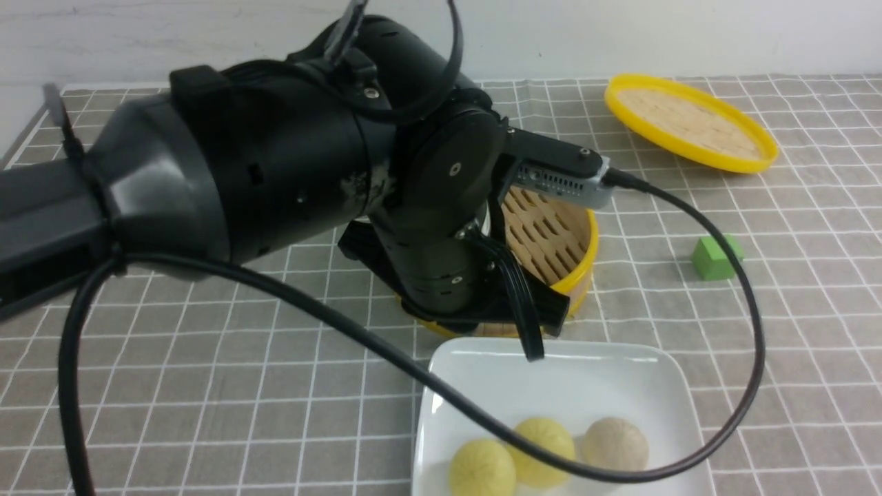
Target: Put the steamed buns into the plate on the grey tablecloth.
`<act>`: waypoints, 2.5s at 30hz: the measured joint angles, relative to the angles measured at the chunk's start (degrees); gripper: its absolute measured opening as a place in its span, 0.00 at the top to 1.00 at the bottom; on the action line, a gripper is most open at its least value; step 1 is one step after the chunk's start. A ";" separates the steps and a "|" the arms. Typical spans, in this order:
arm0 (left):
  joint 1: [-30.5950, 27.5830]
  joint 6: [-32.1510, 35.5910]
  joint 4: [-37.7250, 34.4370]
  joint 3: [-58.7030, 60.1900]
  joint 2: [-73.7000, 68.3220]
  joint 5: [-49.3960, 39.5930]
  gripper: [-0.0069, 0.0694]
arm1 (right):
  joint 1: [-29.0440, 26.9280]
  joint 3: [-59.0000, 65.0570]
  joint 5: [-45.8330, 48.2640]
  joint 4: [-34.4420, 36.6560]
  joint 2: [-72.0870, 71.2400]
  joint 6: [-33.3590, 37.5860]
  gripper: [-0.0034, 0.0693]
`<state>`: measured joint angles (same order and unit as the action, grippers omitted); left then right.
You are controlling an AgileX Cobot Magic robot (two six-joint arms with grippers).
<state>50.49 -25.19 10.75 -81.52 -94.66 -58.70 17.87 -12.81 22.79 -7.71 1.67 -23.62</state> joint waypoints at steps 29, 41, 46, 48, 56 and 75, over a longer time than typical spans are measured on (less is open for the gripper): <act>0.00 1.49 12.89 -1.13 29.12 -12.19 0.88 | -15.60 13.38 0.14 2.36 -2.27 -0.06 0.90; 0.00 -5.15 14.10 18.09 35.20 -11.02 0.88 | -15.60 13.42 -0.22 1.51 -2.27 5.57 0.89; 0.00 -5.86 14.15 20.64 35.20 -6.91 0.88 | -15.60 13.49 -0.17 0.56 -2.27 15.34 0.88; 0.00 -6.01 14.15 20.71 35.20 -5.99 0.88 | -15.60 13.49 -0.04 0.56 -2.27 17.27 0.87; 0.00 -7.14 14.20 20.73 35.20 -5.79 0.88 | -15.60 13.49 -0.04 0.49 -2.27 18.48 0.85; 0.00 -5.00 16.69 14.61 44.41 -12.18 0.88 | -17.26 13.49 -0.38 5.61 -2.27 19.22 0.82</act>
<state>50.49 -30.19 27.44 -66.91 -50.25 -70.89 0.60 0.68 22.41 -2.11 -0.60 -4.40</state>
